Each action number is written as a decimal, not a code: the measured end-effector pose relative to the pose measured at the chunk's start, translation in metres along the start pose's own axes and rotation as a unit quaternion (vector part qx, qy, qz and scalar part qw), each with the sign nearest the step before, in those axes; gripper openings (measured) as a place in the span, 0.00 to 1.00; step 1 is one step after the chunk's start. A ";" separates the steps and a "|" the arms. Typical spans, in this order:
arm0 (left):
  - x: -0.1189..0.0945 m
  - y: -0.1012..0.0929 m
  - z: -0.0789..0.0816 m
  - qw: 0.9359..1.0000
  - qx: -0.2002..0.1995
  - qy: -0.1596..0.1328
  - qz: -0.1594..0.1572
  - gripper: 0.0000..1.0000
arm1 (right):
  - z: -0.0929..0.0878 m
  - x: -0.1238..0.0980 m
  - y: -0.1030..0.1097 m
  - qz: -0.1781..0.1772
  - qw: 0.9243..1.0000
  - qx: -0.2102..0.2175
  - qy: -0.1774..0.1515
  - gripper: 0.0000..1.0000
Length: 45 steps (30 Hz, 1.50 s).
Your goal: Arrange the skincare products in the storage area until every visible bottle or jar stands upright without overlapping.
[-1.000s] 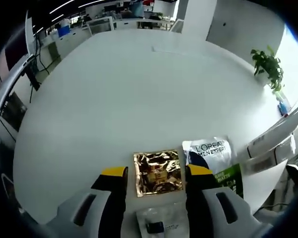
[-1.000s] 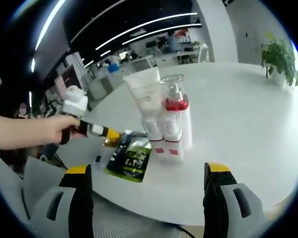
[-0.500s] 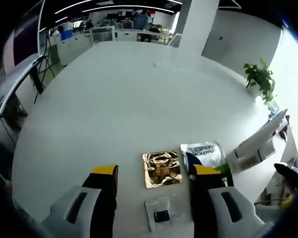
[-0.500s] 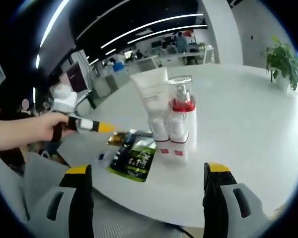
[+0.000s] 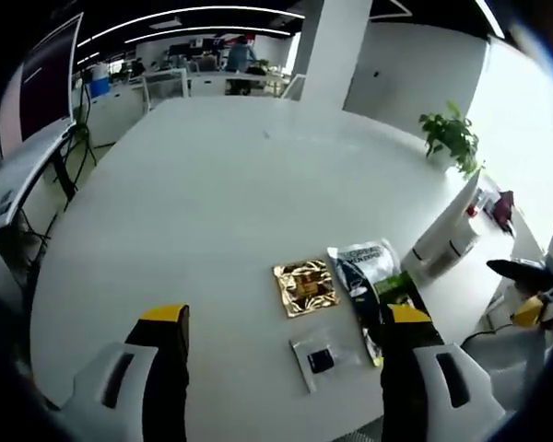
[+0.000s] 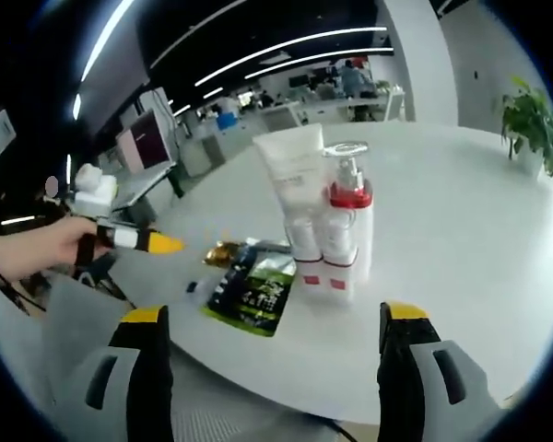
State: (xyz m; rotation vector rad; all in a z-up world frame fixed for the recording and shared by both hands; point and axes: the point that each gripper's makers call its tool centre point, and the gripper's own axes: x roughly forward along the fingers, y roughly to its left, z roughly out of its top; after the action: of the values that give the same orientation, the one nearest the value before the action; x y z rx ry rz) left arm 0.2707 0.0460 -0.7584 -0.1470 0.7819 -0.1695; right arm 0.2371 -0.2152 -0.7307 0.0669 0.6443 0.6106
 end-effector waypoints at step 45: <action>-0.045 -0.007 -0.011 0.991 0.003 -0.092 -0.102 0.99 | -0.007 0.003 0.003 0.011 1.000 0.006 0.023 1.00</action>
State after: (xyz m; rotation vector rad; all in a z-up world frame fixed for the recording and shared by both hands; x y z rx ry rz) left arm 0.2308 0.0481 -0.7332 -0.2343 0.5823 -0.3481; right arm 0.2330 -0.2123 -0.7372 0.0709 0.6920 0.6322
